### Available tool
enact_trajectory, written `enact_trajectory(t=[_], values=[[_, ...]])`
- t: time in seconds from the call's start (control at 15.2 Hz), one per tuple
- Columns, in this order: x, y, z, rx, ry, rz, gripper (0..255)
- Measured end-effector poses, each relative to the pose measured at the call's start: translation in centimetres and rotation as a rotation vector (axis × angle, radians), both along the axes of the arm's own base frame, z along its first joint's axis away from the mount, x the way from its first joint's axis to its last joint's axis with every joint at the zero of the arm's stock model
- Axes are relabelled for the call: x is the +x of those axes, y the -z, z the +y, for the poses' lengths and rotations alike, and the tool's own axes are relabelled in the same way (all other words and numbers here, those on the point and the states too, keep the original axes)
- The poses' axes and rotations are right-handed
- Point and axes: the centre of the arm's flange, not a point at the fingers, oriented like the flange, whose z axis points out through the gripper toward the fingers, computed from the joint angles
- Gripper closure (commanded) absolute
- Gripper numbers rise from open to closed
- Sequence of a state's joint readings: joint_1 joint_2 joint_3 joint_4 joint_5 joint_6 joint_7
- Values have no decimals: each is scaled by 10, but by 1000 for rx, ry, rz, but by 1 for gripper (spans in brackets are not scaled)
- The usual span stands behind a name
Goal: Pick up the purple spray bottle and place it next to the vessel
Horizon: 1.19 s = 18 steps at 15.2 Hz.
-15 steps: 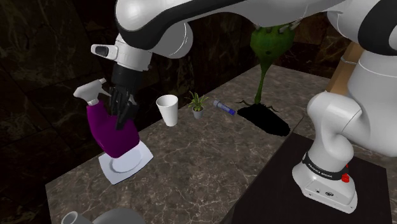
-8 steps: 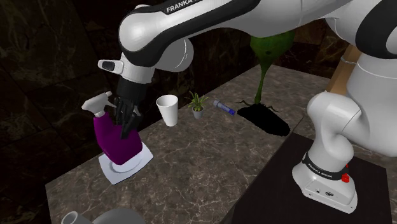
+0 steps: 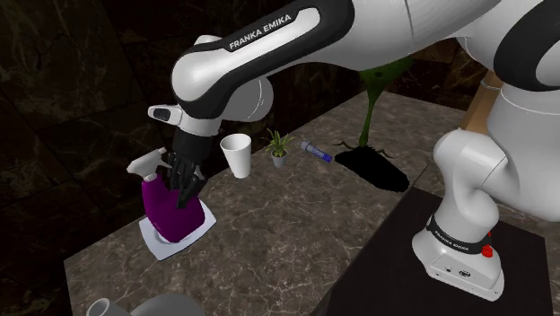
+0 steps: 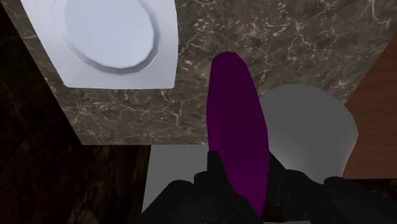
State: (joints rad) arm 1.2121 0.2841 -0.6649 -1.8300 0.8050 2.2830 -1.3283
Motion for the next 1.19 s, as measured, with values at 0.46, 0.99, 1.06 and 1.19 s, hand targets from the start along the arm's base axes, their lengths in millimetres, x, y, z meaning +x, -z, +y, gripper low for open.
enact_trajectory(t=[0.46,0.99,1.06,1.19], values=[[0,37,0,0,0,0,255],[1,81,0,0,0,0,255],[0,86,0,0,0,0,255],[1,95,1,0,0,0,255]])
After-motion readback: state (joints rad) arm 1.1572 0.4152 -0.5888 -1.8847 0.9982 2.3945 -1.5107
